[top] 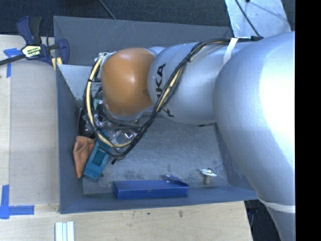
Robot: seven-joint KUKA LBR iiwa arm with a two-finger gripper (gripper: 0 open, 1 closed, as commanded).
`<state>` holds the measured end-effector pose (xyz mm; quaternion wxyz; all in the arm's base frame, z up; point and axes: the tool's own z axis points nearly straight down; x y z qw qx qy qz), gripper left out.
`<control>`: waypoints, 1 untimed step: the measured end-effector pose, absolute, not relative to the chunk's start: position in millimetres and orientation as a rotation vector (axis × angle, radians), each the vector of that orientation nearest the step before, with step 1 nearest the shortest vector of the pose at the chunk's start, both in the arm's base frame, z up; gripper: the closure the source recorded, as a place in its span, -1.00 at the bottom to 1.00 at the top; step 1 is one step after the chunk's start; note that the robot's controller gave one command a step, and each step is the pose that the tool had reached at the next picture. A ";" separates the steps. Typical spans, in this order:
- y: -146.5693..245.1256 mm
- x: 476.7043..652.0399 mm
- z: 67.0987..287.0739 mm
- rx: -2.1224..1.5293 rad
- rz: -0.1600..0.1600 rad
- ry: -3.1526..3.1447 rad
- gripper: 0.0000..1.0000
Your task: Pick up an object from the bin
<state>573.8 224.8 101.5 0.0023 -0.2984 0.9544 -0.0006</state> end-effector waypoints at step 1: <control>235.8 567.0 81.0 -1.114 0.004 2.930 -1.00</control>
Offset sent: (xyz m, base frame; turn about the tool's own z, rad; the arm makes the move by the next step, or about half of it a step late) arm -0.0072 -0.0078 -0.0315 -0.4079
